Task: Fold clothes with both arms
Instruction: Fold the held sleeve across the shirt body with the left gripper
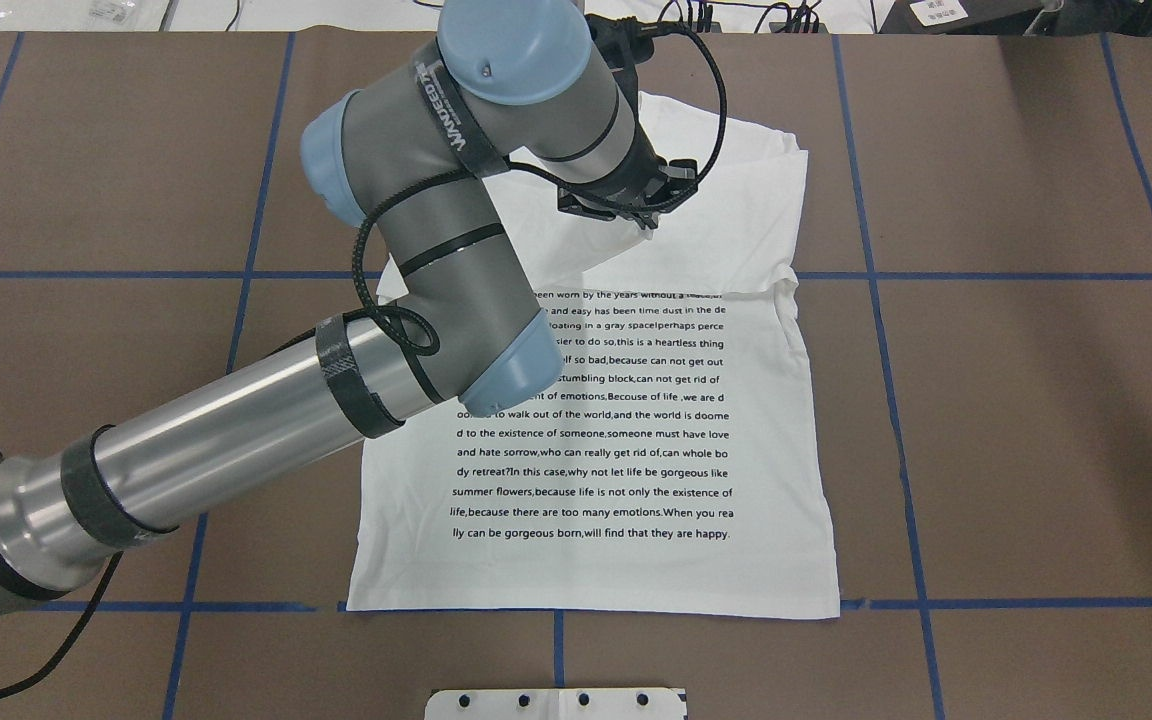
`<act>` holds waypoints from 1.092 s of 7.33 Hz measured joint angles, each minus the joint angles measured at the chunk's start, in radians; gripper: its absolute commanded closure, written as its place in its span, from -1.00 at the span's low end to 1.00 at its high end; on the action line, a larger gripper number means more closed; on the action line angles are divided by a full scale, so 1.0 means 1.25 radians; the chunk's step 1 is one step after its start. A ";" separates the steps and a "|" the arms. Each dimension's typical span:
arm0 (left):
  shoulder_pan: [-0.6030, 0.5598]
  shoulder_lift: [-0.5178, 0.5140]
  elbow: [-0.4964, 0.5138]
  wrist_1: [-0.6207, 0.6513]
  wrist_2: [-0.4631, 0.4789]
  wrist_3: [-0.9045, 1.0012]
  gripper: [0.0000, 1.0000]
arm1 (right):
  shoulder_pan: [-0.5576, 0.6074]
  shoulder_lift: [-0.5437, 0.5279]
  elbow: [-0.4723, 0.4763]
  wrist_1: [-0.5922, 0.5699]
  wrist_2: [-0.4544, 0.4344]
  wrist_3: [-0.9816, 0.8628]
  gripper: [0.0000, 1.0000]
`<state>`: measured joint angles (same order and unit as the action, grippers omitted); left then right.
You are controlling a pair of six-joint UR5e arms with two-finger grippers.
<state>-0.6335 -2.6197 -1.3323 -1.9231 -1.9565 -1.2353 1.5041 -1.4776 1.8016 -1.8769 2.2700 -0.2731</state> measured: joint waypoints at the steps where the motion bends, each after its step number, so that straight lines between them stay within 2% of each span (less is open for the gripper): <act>1: 0.020 -0.002 0.028 -0.047 0.006 -0.010 -0.99 | 0.000 -0.001 0.000 0.002 -0.001 0.002 -1.00; 3: 0.046 -0.006 0.051 -0.097 0.024 -0.029 -1.00 | 0.001 0.000 0.002 0.005 0.001 0.010 -1.00; 5: 0.049 0.005 0.032 -0.058 0.016 0.005 -1.00 | -0.017 0.005 0.000 0.012 0.008 0.013 -1.00; 6: 0.040 0.025 -0.005 -0.004 0.007 0.049 -1.00 | -0.044 0.019 0.000 0.014 0.009 0.040 -1.00; 8: -0.011 0.111 -0.123 0.098 -0.012 0.168 -1.00 | -0.129 0.083 0.012 0.017 0.007 0.202 -1.00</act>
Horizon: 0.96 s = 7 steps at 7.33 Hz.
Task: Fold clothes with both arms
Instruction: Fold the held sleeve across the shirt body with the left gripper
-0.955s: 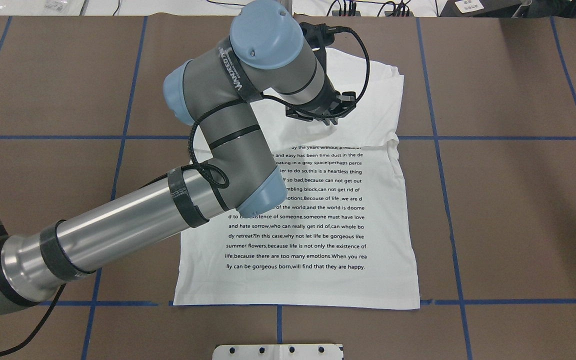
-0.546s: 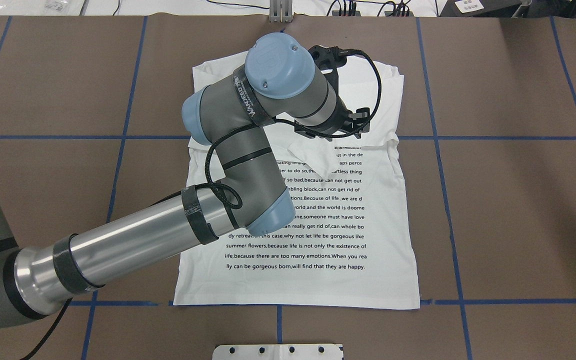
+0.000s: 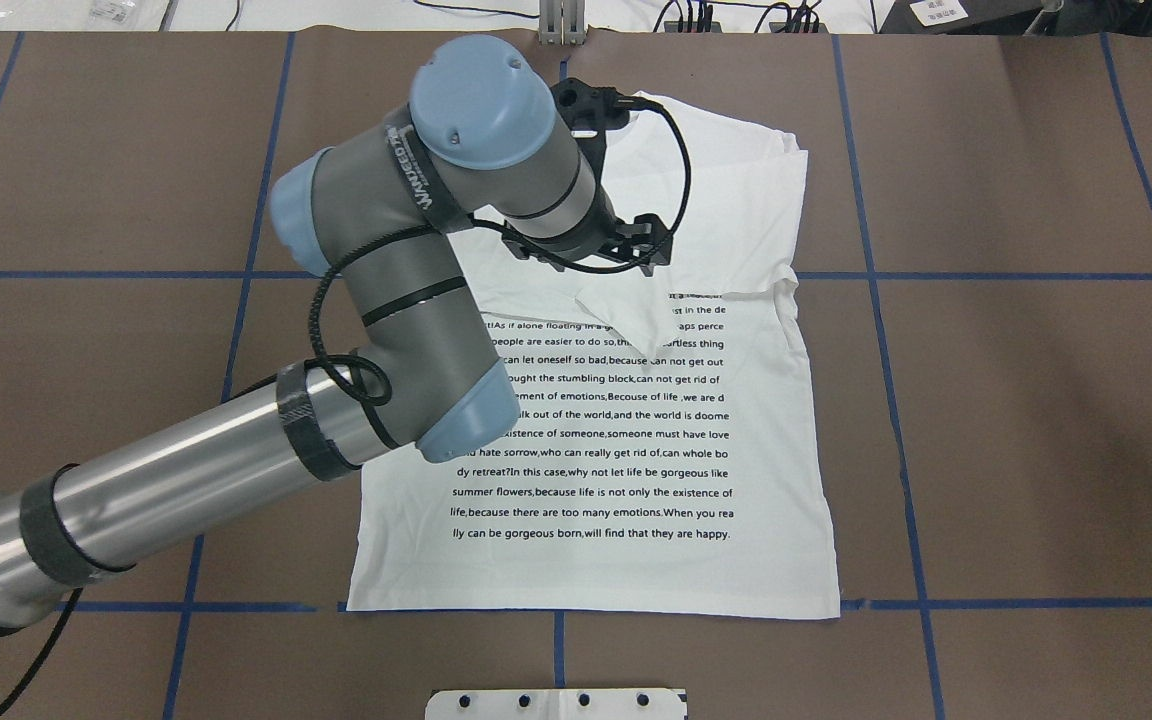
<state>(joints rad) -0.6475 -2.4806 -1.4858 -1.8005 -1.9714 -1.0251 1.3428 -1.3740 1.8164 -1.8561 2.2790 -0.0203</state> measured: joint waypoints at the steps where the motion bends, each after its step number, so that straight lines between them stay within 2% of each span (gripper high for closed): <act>1: -0.038 0.050 -0.051 0.034 -0.029 0.069 -1.00 | -0.051 0.031 0.014 0.012 -0.004 0.099 -1.00; 3: -0.118 0.135 -0.107 0.058 -0.075 0.203 -1.00 | -0.176 0.105 0.034 0.047 -0.058 0.306 -1.00; 5: -0.197 0.195 -0.117 0.060 -0.123 0.348 -1.00 | -0.328 0.203 0.026 0.054 -0.164 0.485 -1.00; 7: -0.273 0.253 -0.119 0.058 -0.176 0.496 -1.00 | -0.431 0.322 -0.047 0.052 -0.243 0.575 -0.99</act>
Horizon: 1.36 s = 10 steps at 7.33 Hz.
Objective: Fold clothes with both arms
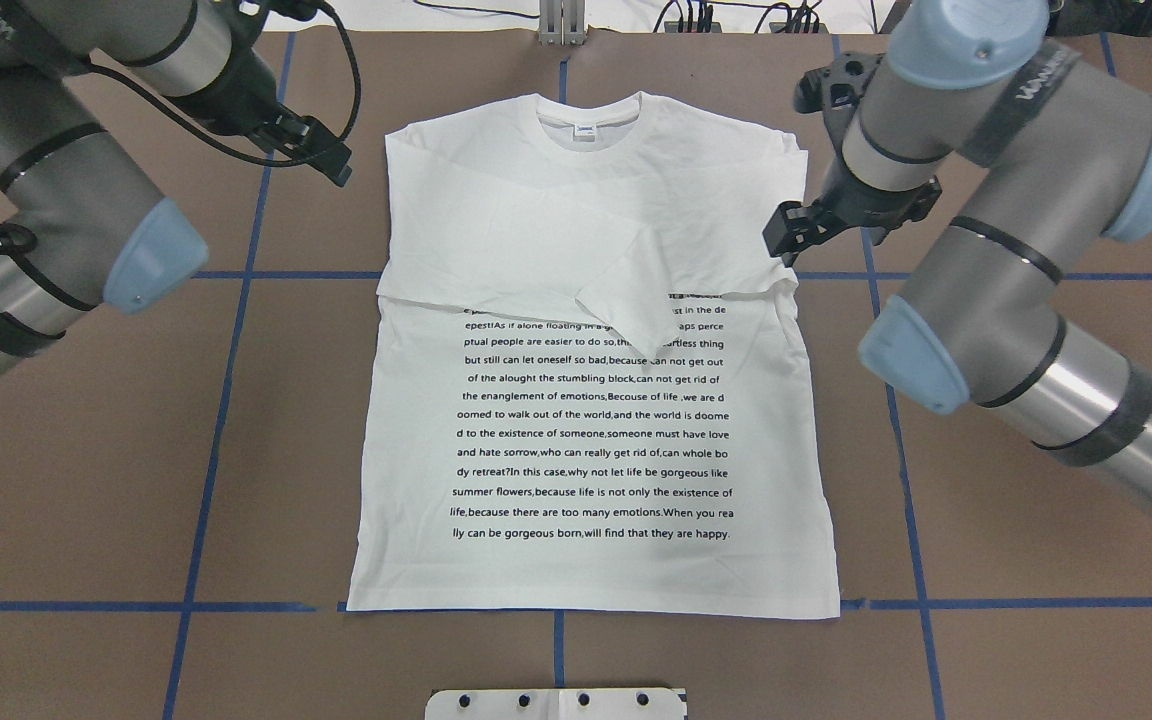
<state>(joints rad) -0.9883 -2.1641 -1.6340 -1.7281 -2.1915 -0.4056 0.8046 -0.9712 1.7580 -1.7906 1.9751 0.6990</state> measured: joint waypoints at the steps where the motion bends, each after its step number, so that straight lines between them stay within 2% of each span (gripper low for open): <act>1: -0.031 0.025 0.000 -0.003 -0.019 0.060 -1.00 | -0.040 0.073 -0.072 0.001 -0.042 0.037 -0.96; 3: -0.067 0.053 0.002 -0.005 -0.044 0.127 -1.00 | -0.093 0.193 -0.222 0.031 -0.100 0.102 -0.91; 4: -0.072 0.056 0.002 -0.005 -0.048 0.136 -1.00 | -0.113 0.233 -0.301 0.090 -0.126 0.137 -0.85; 6: -0.074 0.059 0.003 -0.006 -0.049 0.140 -1.00 | -0.149 0.306 -0.450 0.189 -0.174 0.194 -0.57; 7: -0.074 0.059 0.004 -0.006 -0.049 0.140 -1.00 | -0.164 0.323 -0.482 0.205 -0.190 0.206 -0.41; 10: -0.075 0.060 0.004 -0.007 -0.050 0.140 -1.00 | -0.184 0.330 -0.505 0.216 -0.203 0.214 -0.40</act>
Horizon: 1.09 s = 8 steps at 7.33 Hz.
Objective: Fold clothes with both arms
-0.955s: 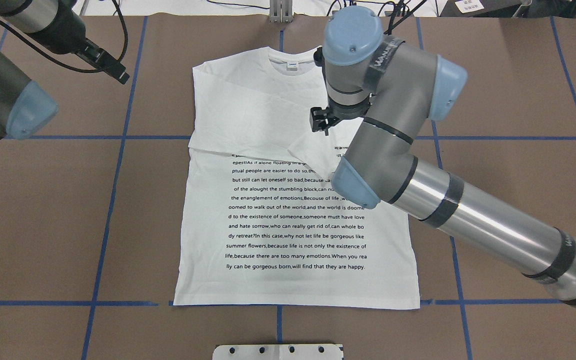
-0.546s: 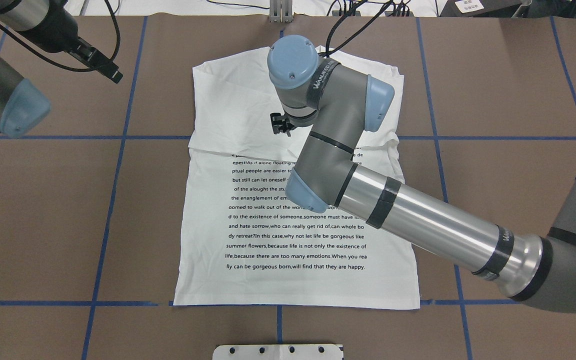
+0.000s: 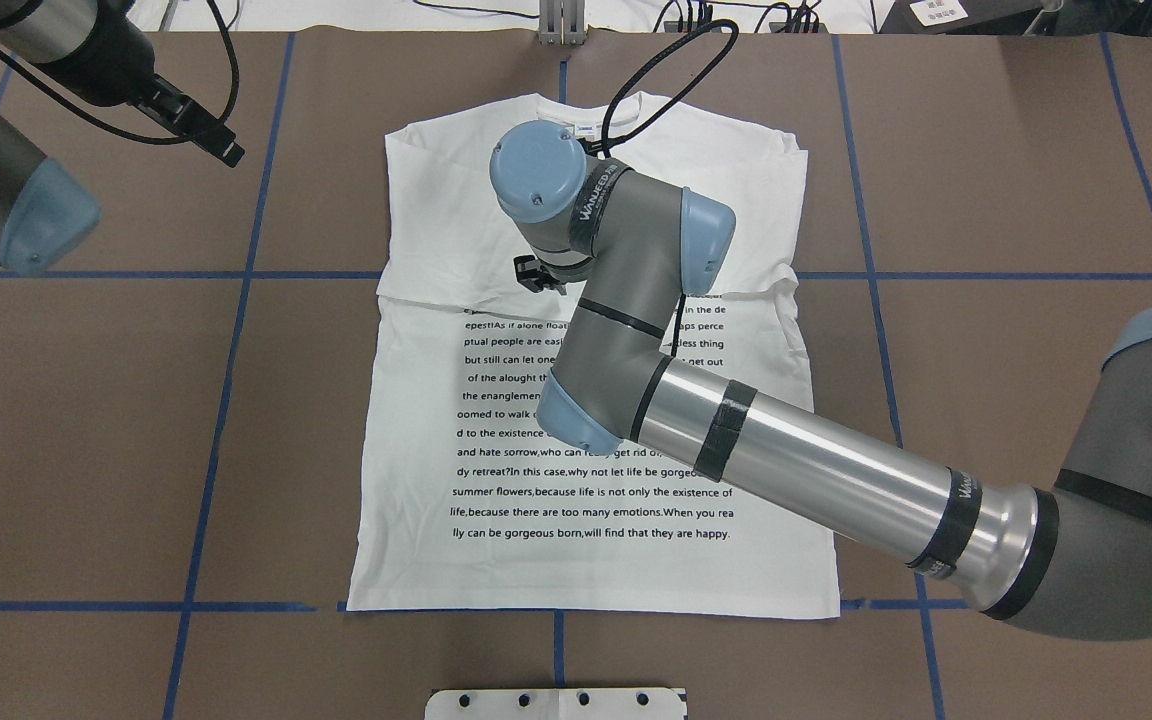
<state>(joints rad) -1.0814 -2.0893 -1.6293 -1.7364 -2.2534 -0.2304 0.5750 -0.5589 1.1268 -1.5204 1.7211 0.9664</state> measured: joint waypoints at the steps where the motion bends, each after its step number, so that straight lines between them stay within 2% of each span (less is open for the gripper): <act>1: 0.000 0.000 -0.001 0.000 0.000 0.000 -1.00 | -0.002 0.000 -0.003 0.001 -0.003 0.000 -0.40; 4: 0.000 0.000 -0.002 0.001 0.000 -0.001 -1.00 | -0.006 -0.001 -0.025 0.032 -0.012 0.001 -0.37; 8: 0.000 0.001 -0.003 0.001 0.000 -0.001 -1.00 | -0.017 -0.001 -0.030 0.039 -0.013 0.003 -0.09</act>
<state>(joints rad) -1.0814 -2.0883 -1.6327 -1.7352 -2.2534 -0.2316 0.5542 -0.5598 1.0893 -1.4711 1.7043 0.9708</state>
